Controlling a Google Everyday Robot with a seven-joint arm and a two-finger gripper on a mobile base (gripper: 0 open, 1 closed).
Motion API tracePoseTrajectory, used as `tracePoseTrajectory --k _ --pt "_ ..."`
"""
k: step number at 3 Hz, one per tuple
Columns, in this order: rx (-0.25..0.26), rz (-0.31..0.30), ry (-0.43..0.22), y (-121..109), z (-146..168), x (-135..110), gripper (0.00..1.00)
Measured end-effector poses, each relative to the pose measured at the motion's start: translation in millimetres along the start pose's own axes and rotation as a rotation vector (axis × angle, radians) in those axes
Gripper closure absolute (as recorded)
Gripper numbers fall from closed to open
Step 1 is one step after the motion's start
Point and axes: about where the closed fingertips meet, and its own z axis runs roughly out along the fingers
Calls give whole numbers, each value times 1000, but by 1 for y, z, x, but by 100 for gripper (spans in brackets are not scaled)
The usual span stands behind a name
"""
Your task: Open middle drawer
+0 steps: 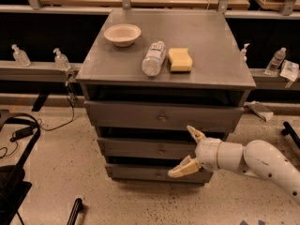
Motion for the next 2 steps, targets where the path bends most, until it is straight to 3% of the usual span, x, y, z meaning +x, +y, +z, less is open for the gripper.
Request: tracePoseTrajectory --k 1,2 --pt "-20 -3 162 26 9 39 0" --pt "-6 20 157 21 5 39 0"
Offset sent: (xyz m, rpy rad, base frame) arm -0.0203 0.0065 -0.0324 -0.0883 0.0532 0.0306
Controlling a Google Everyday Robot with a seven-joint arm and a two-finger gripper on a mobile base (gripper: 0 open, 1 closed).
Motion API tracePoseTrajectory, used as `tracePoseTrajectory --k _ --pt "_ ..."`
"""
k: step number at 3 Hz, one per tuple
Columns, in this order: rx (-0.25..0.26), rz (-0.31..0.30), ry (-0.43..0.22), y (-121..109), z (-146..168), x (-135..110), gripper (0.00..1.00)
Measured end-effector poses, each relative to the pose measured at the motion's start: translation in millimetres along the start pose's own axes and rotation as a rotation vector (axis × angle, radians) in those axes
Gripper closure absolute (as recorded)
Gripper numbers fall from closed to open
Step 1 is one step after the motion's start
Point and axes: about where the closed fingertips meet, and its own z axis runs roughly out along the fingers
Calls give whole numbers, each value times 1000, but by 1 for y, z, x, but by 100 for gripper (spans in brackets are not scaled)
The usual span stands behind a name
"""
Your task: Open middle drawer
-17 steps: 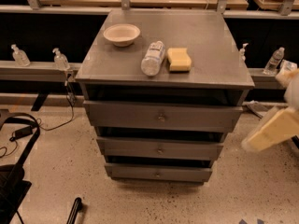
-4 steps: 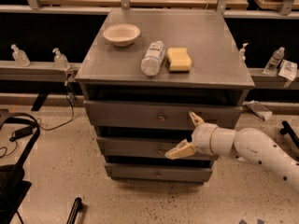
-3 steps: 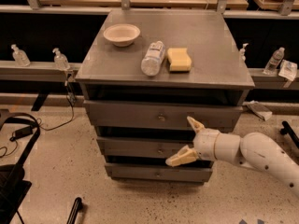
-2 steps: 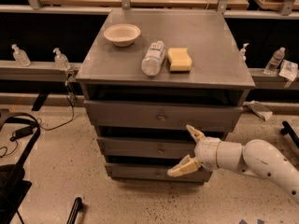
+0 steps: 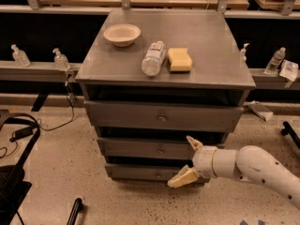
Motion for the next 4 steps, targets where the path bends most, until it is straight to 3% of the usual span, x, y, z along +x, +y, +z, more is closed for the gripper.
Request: tracePoseTrajectory --k 1,2,3,4 --pt "-28 -33 -72 -5 10 14 0" --pt "-48 -57 -133 -7 31 50 14" --pt "-53 -93 -161 -12 50 80 27" --pt "-43 -168 -122 -25 71 96 22"
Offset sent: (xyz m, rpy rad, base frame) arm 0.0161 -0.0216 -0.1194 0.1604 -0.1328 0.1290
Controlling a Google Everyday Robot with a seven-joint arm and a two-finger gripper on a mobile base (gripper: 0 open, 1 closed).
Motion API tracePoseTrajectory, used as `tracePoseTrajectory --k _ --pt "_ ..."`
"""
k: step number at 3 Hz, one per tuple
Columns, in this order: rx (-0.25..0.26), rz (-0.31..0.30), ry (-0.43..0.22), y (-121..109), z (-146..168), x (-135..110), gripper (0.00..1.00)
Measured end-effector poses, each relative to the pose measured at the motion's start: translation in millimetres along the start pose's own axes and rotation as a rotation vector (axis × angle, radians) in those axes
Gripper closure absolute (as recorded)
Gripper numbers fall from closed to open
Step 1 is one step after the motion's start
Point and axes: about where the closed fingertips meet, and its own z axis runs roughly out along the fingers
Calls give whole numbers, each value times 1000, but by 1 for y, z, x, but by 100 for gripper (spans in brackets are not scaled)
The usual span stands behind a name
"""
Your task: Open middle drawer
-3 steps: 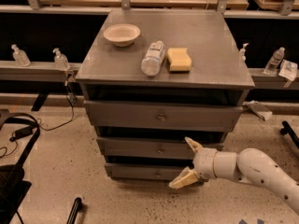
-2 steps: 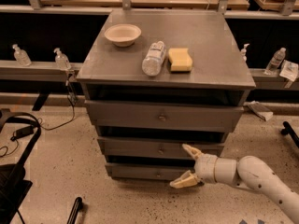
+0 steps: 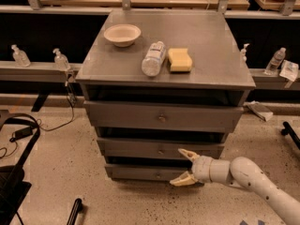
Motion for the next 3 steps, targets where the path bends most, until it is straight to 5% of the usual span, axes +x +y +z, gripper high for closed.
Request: tracePoseTrajectory --k 3 --pt "29 -70 62 -63 29 21 26"
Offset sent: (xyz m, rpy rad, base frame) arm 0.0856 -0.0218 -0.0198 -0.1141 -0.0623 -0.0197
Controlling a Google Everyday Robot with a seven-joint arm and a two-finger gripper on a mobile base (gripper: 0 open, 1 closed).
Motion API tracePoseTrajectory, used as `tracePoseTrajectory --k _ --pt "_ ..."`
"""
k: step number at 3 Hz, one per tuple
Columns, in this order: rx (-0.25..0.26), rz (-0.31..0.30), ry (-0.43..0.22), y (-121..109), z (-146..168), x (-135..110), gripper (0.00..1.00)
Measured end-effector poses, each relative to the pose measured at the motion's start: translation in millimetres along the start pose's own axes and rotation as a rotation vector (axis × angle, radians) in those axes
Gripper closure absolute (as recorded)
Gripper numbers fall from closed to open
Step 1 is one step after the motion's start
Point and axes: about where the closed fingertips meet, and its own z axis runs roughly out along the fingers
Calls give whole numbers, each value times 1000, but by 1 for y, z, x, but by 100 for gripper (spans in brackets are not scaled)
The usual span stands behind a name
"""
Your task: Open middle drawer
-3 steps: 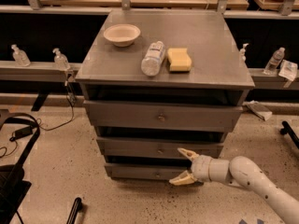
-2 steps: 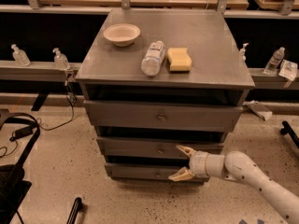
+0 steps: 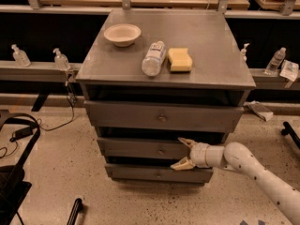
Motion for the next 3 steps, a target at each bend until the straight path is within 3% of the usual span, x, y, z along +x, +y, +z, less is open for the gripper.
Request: tracePoseTrajectory --k 1,3 --pt "23 9 2 -23 4 7 27" --pt "24 50 37 -40 13 31 32"
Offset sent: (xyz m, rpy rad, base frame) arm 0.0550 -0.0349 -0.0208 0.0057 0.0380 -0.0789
